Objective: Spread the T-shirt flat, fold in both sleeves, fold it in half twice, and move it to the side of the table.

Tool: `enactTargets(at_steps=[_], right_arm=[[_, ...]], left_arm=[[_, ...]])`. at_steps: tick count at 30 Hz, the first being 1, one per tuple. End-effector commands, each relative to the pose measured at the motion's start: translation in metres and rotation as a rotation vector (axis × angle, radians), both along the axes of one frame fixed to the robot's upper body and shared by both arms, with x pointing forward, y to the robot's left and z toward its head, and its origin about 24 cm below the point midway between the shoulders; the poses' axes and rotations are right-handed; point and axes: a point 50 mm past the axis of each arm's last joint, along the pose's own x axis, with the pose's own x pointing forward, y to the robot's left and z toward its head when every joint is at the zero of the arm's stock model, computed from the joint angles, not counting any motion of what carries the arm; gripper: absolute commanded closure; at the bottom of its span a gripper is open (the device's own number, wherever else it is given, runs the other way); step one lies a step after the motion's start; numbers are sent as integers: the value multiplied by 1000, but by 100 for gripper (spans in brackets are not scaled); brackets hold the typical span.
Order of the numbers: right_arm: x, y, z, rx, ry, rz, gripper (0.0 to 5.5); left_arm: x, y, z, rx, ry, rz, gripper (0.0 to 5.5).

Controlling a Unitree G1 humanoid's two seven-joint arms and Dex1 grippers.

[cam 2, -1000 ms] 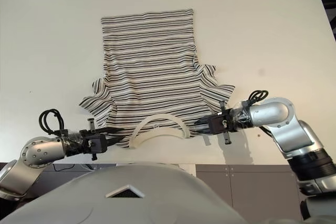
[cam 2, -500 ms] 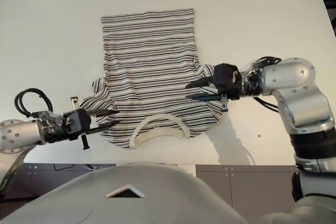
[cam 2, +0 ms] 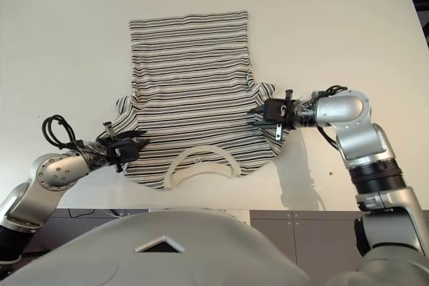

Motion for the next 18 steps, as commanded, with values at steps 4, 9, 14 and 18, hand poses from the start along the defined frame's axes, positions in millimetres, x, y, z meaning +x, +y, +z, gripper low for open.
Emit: enactTargets(at_steps=[4,9,14,18], right_arm=[[-8,4,4,-3,-10,-1,430],[-13,4,15,11,14,14,430],[-11,6,25,52,20,0,430],[0,5,33,79,-4,-42,430]], left_arm=[[-9,25,-3,80,93,-103,444],[-13,23,1,27,115,-99,444],[-2,26,7,16,39,-75,444],[8,21,16,-41,-11,-80,444]])
